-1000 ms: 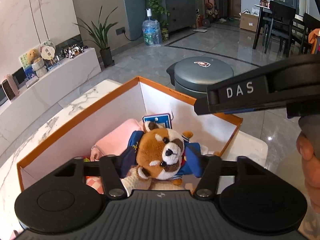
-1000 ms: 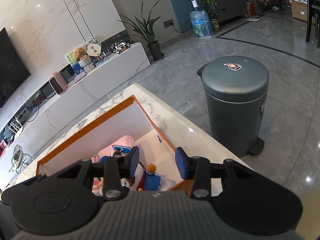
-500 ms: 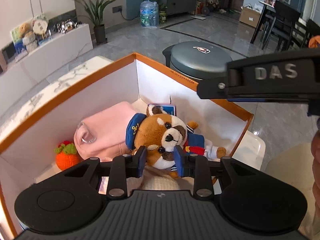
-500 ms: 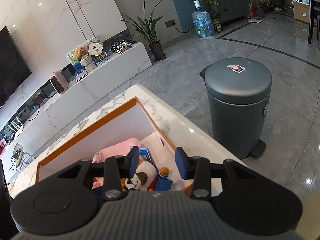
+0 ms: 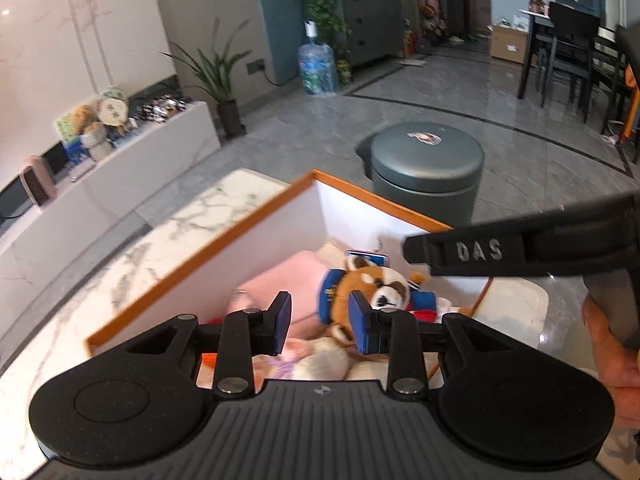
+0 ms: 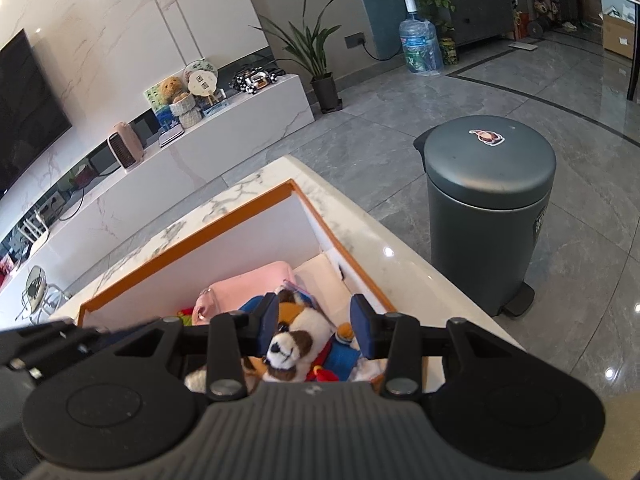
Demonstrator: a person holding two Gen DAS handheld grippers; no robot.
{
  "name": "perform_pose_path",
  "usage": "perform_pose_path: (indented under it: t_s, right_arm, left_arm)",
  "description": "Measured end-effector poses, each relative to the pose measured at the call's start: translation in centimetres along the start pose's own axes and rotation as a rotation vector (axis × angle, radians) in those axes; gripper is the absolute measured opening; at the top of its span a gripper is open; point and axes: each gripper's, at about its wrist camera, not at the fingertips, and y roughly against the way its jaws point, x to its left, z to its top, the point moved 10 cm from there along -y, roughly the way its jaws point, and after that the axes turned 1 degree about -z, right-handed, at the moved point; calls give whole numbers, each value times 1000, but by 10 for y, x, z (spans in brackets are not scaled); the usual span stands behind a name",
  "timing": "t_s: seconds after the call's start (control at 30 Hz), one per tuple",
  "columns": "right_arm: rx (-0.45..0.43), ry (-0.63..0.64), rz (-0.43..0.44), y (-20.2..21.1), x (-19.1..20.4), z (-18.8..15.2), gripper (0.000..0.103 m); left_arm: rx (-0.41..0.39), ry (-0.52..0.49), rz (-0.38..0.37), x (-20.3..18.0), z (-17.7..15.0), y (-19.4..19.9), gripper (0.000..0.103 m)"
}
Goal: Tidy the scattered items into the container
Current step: 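Open the left tool releasing the raccoon and withdraw both tools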
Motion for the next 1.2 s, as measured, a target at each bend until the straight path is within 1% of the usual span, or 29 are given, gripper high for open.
perform_pose_path:
  t_s: [0.07, 0.27, 0.47, 0.63, 0.8, 0.93, 1.2]
  right_arm:
    - [4, 16, 2, 6, 5, -4, 44]
    - [24, 66, 24, 25, 27, -23, 44]
    - [15, 129, 73, 52, 65, -35, 44]
    - [-9, 194, 113, 76, 101, -44, 45]
    - [-26, 263, 168, 102, 140, -61, 48]
    - [-32, 314, 228, 122, 173, -76, 49]
    - [-34, 418, 314, 151, 236, -109, 49]
  left_arm:
    - [-18, 11, 23, 10, 7, 7, 37]
    - [-61, 72, 89, 34, 3, 44, 37]
    - [-123, 111, 158, 57, -4, 94, 37]
    - [-178, 167, 230, 81, -14, 140, 37]
    - [-220, 235, 297, 105, -32, 182, 37]
    - [-242, 287, 338, 121, -50, 210, 37]
    - [-232, 404, 426, 154, -102, 254, 37]
